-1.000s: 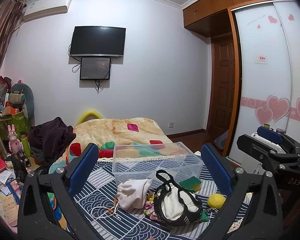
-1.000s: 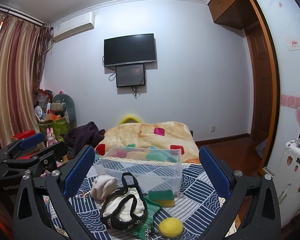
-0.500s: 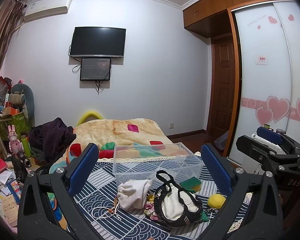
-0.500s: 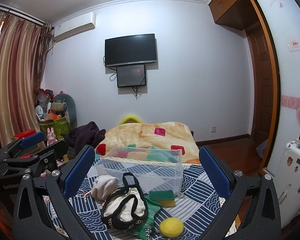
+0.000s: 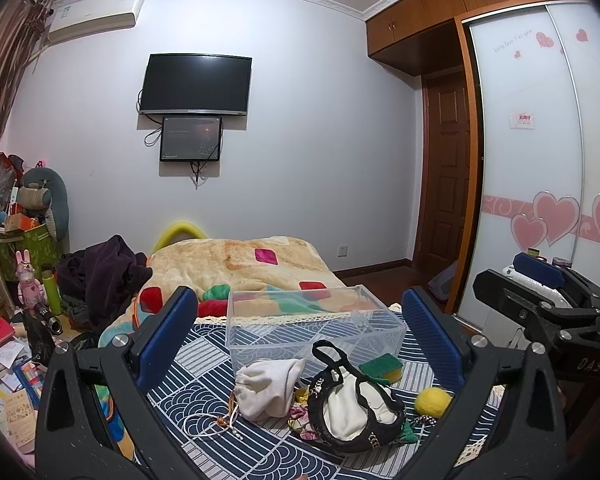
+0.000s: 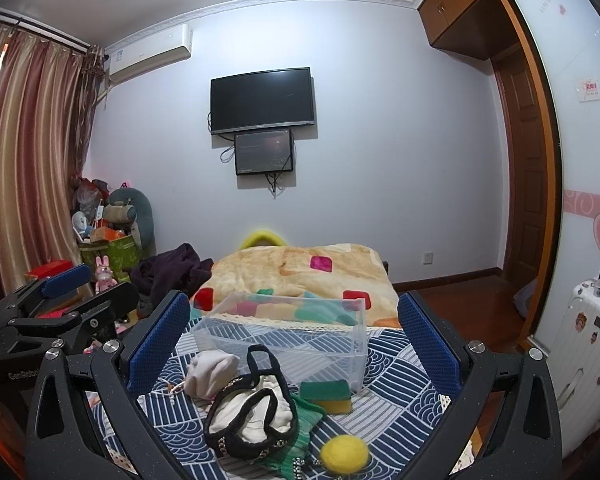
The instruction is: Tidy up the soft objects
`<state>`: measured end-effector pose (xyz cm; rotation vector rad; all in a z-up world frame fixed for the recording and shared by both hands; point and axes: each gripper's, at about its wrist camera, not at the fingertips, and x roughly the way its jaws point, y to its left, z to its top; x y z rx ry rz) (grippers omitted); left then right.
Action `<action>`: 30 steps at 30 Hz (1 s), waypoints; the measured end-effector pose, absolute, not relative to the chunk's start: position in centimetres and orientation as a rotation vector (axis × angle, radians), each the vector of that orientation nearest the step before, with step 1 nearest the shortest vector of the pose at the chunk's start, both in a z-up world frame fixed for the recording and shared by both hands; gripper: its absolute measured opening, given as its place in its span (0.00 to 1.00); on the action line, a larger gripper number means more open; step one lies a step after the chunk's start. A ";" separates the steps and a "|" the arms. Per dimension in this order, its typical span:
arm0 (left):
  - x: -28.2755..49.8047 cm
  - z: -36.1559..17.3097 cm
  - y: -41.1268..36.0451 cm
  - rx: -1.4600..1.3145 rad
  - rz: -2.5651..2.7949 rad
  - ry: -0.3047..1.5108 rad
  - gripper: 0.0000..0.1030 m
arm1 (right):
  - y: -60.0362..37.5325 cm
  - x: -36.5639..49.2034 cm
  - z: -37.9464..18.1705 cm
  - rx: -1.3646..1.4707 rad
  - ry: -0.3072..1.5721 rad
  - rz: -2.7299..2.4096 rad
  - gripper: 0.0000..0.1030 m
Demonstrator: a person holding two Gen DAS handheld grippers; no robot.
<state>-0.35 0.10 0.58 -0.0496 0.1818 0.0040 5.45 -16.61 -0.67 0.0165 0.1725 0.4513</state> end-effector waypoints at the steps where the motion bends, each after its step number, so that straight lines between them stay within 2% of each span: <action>1: -0.4 0.6 0.1 -0.049 0.004 0.182 1.00 | -16.7 5.4 -0.7 0.016 0.172 0.452 1.00; 17: 0.3 -0.3 0.4 -0.066 0.005 0.216 1.00 | -16.8 5.9 -1.0 0.013 0.187 0.443 1.00; 28: 4.7 -5.2 1.7 -0.100 0.004 0.402 1.00 | -17.0 10.0 -4.6 0.030 0.378 0.458 1.00; 29: 5.0 -5.5 2.0 -0.109 0.003 0.412 0.97 | -17.0 10.3 -5.1 0.026 0.397 0.451 1.00; 30: 5.4 -5.9 2.2 -0.119 0.002 0.426 0.90 | -17.0 10.7 -5.5 0.025 0.413 0.444 0.99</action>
